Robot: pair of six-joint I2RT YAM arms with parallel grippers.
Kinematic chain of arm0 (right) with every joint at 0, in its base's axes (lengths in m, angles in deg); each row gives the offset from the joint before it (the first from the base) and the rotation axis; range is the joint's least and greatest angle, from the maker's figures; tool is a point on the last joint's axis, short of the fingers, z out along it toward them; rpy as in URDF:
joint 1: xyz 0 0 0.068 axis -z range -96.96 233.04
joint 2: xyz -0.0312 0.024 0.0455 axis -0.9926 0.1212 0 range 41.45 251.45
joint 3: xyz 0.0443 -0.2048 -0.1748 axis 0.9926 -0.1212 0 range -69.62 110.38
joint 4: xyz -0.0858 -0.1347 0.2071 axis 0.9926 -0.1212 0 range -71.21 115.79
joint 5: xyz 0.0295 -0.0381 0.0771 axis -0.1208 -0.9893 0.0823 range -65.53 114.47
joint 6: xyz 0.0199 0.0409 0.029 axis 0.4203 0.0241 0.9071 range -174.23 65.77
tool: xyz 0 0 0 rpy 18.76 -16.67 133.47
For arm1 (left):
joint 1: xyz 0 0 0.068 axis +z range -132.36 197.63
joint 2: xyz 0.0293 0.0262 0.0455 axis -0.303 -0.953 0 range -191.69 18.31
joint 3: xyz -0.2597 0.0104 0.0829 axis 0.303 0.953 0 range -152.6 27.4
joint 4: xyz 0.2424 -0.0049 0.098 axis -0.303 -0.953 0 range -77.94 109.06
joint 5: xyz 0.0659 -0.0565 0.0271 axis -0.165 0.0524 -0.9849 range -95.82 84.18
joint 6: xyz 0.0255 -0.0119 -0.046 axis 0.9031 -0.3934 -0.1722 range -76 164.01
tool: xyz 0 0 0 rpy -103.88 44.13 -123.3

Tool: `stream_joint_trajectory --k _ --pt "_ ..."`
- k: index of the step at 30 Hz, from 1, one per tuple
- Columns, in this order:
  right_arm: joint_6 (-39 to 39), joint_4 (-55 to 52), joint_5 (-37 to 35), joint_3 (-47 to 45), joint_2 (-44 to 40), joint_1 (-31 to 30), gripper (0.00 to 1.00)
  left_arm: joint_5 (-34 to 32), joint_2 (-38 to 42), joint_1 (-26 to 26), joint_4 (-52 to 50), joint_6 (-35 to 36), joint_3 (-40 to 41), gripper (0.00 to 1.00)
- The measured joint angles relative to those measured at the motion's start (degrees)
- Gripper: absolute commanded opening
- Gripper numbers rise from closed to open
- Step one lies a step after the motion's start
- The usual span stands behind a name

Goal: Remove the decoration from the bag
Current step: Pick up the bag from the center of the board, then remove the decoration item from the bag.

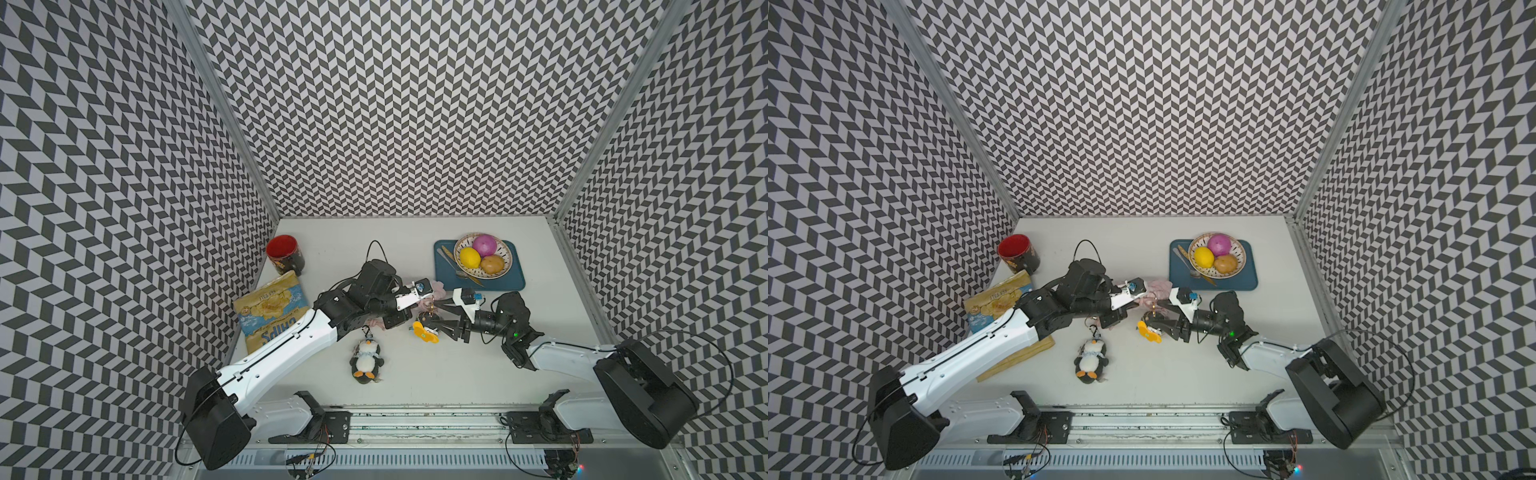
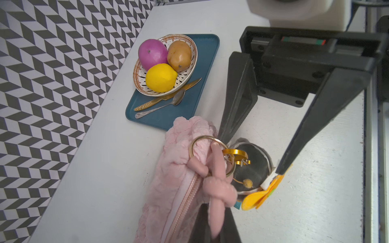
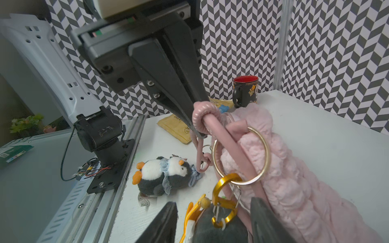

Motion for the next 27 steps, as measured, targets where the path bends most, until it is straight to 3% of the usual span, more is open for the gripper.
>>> stream_joint_trajectory --k 15,27 --pt "0.5 2.4 3.8 0.1 1.7 0.0 0.57 3.1 0.0 0.0 0.7 2.8 0.0 0.00" --pt "1.2 3.1 6.2 0.0 1.7 0.0 0.47 4.0 1.4 0.0 0.9 4.4 0.4 0.00"
